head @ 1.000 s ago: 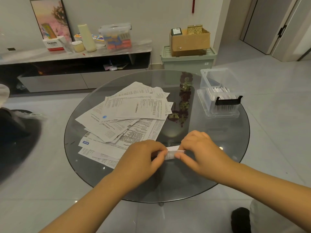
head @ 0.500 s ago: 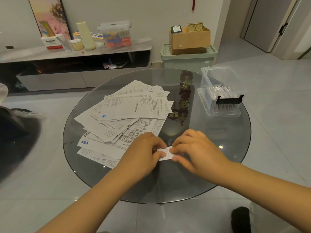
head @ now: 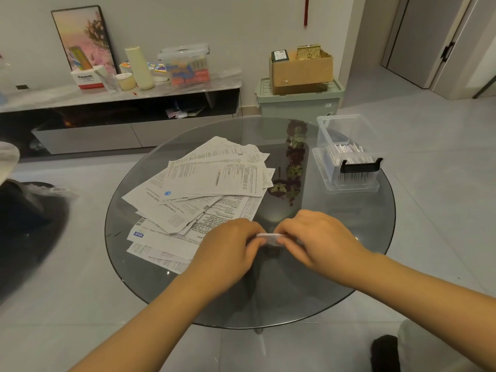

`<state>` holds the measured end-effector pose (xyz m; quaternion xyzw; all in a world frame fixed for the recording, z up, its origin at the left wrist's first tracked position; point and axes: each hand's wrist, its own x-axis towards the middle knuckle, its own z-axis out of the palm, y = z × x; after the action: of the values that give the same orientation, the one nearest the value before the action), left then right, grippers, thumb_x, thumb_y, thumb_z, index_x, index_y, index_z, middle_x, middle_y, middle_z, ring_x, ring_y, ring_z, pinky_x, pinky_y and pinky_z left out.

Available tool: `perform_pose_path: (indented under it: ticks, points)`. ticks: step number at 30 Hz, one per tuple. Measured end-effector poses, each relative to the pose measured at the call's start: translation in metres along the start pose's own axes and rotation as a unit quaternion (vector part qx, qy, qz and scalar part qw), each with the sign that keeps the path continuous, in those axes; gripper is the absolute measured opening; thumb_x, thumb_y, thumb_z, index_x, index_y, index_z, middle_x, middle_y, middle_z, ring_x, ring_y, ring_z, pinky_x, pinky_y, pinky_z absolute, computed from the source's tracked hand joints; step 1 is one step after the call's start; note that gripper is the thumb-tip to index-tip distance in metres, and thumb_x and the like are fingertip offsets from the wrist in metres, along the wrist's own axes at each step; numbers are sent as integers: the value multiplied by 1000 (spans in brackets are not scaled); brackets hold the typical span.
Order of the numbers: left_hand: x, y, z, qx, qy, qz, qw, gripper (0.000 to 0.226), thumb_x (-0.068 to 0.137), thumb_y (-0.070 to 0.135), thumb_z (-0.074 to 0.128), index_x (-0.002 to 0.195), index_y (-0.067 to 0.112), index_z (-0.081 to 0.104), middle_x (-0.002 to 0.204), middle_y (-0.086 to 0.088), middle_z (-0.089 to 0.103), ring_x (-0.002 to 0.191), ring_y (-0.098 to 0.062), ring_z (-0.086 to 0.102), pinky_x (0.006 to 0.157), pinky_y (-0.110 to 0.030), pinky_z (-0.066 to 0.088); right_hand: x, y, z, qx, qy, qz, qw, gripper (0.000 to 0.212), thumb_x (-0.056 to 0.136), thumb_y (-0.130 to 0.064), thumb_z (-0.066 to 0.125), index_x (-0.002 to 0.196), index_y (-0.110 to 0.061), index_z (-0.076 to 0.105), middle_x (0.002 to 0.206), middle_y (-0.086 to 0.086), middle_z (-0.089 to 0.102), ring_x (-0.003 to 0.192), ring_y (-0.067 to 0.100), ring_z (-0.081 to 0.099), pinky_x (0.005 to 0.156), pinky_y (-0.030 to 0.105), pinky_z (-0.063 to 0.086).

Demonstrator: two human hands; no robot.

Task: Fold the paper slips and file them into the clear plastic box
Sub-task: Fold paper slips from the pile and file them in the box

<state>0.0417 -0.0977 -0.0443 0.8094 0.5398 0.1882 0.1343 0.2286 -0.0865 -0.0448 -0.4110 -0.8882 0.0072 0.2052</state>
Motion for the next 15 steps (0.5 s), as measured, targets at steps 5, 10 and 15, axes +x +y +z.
perform_pose_path:
  ticks: [5,10,15]
  points:
    - [7,13,-2,-153,45,-79,984,19,92,19,56,74,26,57,64,6,66,64,3,59,59,-12,40,7,6,-18,88,-36,106,990,14,92,-30,54,90,-24,66,73,-1,62,69,15,54,63,30,44]
    - [26,31,-11,-195,88,-93,973,17,90,13,58,73,15,61,55,2,64,54,1,55,57,-8,38,14,16,-44,131,-33,150,979,13,89,-28,59,88,-22,70,65,-9,61,57,2,50,55,13,36]
    - [43,43,-19,-212,92,-68,971,19,91,15,58,73,22,62,54,6,63,57,4,57,58,-4,38,21,31,-68,159,-41,175,971,12,87,-28,62,94,-28,72,76,-13,65,69,0,55,60,12,39]
